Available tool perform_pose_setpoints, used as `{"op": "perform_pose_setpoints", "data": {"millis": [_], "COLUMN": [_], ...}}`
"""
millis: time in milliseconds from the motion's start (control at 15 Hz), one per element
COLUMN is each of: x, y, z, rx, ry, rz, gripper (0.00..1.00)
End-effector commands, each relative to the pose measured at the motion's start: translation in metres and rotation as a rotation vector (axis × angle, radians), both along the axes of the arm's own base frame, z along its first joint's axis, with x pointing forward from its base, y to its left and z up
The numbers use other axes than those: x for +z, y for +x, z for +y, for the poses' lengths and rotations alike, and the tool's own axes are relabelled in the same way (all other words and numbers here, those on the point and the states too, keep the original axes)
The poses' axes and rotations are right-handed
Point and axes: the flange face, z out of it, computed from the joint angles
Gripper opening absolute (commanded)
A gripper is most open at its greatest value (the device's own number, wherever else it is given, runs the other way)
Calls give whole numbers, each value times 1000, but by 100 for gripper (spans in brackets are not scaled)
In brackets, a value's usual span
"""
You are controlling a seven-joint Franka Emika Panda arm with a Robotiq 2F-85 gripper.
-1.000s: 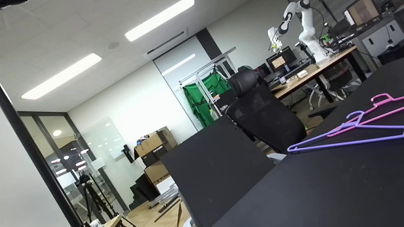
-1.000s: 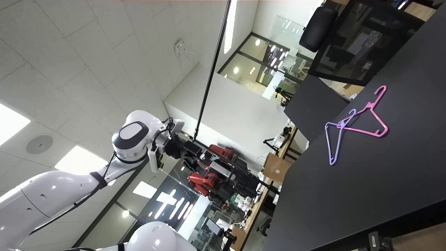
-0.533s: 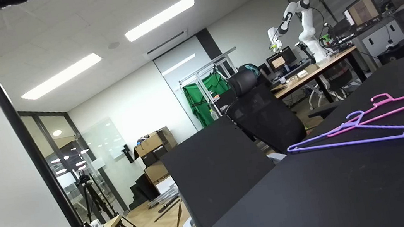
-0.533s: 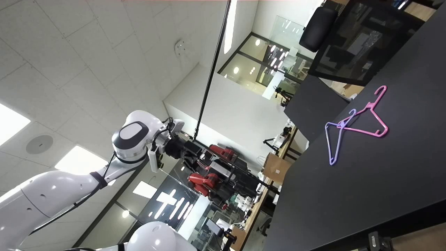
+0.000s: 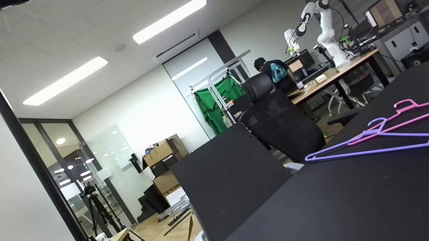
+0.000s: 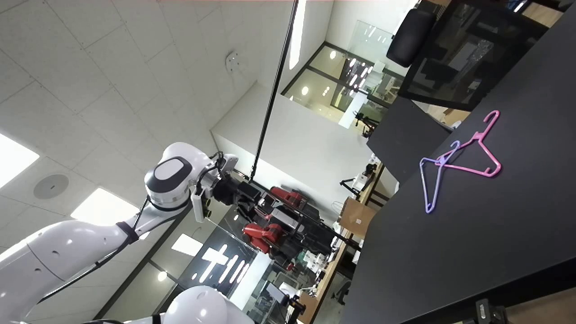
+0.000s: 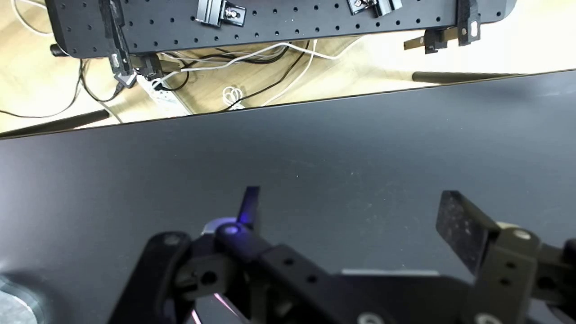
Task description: Hang up the blue hang wire on the rack
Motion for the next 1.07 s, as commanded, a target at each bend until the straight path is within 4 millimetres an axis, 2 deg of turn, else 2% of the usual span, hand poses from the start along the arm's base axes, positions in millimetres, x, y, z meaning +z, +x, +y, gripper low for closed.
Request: {"op": "perform_pose_setpoints", "data": {"millis": [0, 333, 533, 800, 933, 1000], "x": [-7, -37, -56, -81, -97, -90], "y": [20, 83, 127, 191, 218, 185], "z": [-6, -34, -72, -104, -106, -102], "rx": [77, 314, 387, 384, 303, 358], "ry": [-28, -55, -51, -41, -19, -31], "rz": [2, -22, -1, 31, 88, 35], "gripper": [100, 100, 100, 100, 100, 100]}}
